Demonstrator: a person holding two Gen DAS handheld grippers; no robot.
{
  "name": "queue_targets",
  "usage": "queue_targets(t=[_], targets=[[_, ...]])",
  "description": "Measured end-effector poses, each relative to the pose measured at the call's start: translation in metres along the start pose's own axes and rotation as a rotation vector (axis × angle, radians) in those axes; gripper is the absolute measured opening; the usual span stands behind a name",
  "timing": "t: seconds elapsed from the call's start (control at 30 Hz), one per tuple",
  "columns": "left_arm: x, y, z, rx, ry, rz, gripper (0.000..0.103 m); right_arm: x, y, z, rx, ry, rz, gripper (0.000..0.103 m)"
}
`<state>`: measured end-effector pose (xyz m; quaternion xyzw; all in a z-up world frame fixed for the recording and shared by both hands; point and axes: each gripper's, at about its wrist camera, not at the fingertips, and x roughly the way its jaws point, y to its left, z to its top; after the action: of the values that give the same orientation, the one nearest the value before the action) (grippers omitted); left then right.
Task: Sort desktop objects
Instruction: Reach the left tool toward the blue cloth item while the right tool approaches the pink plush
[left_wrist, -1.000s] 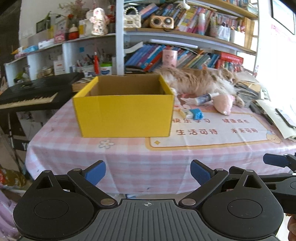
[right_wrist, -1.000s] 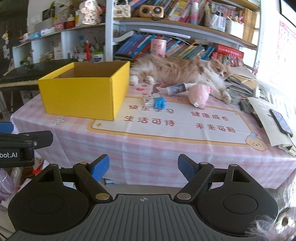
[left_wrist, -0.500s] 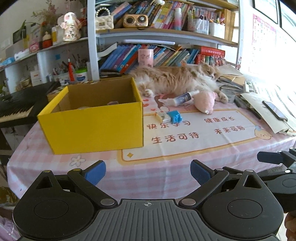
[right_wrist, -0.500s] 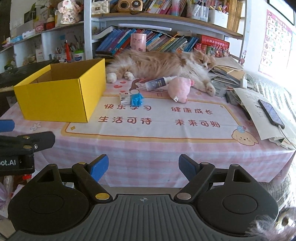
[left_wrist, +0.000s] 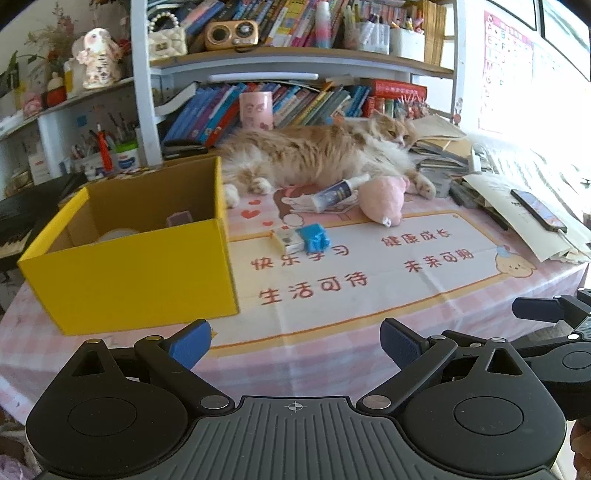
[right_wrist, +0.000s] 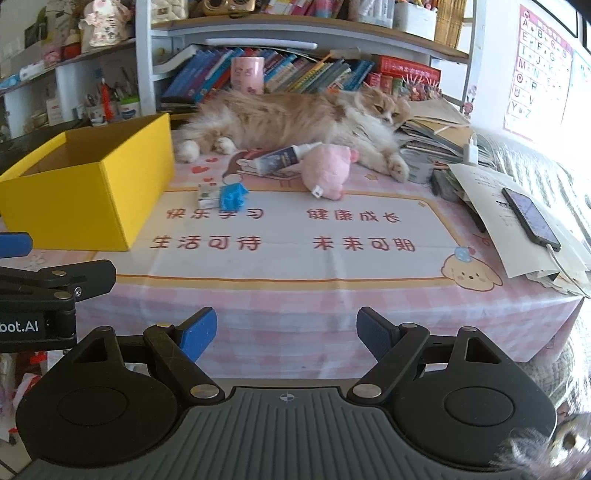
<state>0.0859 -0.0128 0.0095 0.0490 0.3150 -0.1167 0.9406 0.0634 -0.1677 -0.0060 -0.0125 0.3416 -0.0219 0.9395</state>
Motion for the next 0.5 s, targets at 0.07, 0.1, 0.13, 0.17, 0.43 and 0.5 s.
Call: queue_targets(t=[0.07, 0.1, 0.13, 0.17, 0.43, 0.5], targets=[[0.008, -0.006, 0.005, 0.000, 0.004, 0.000, 0.100, 0.005, -0.007, 0.003, -0.004, 0.001, -0.004, 0.082], [0.012, -0.008, 0.008, -0.001, 0.005, 0.002, 0.100, 0.008, -0.010, 0.005, -0.004, 0.003, -0.006, 0.082], [0.016, -0.011, 0.011, -0.003, 0.003, 0.005, 0.100, 0.011, -0.015, 0.008, -0.002, 0.004, -0.007, 0.082], [0.019, -0.013, 0.014, -0.006, 0.000, 0.009, 0.100, 0.015, -0.020, 0.012, 0.001, 0.004, -0.007, 0.082], [0.050, -0.034, 0.038, -0.037, 0.003, 0.054, 0.100, 0.045, -0.052, 0.039, -0.023, 0.002, 0.025, 0.082], [0.055, -0.040, 0.043, -0.036, 0.004, 0.063, 0.100, 0.052, -0.060, 0.045, -0.027, 0.001, 0.034, 0.082]])
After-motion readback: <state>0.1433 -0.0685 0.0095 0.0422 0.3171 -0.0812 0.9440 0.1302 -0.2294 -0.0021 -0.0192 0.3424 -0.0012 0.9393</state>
